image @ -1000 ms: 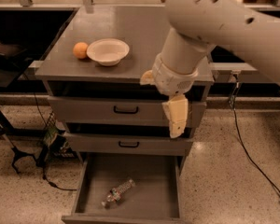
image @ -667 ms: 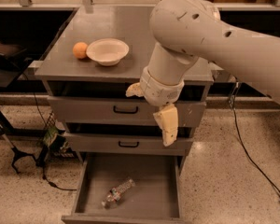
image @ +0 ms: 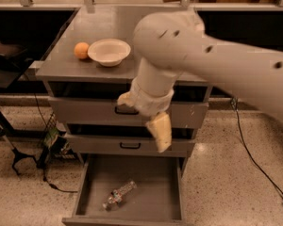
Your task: Pick water bottle from bottom drawer and place on counter
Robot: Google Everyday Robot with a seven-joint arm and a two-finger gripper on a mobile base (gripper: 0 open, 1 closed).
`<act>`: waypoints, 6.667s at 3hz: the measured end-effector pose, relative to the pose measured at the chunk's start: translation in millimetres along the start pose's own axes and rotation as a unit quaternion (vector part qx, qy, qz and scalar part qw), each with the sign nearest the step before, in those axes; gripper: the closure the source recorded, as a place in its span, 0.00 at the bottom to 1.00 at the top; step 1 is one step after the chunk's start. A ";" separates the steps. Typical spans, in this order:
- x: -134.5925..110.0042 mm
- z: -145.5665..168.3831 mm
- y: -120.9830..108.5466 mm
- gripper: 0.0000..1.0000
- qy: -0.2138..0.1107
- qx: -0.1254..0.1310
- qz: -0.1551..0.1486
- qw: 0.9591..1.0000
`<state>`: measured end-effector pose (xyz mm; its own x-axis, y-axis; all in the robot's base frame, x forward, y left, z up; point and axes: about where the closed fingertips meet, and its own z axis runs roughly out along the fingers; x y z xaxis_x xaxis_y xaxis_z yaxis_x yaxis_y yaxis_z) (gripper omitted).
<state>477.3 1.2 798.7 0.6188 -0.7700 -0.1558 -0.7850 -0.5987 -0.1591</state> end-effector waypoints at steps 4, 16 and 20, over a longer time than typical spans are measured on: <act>-28.5 320.7 -59.6 0.00 -0.003 -0.067 -0.191 0.979; 14.7 710.8 -40.1 0.16 0.009 -0.015 -0.160 0.987; 11.9 655.0 -28.4 1.00 -0.001 -0.017 -0.126 0.992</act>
Offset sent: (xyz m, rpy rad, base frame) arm 0.0443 0.1323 -0.2593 -0.0668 -0.0013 0.3881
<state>526.1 153.7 162.8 0.7951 -0.5948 -0.1179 -0.6064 -0.7789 -0.1601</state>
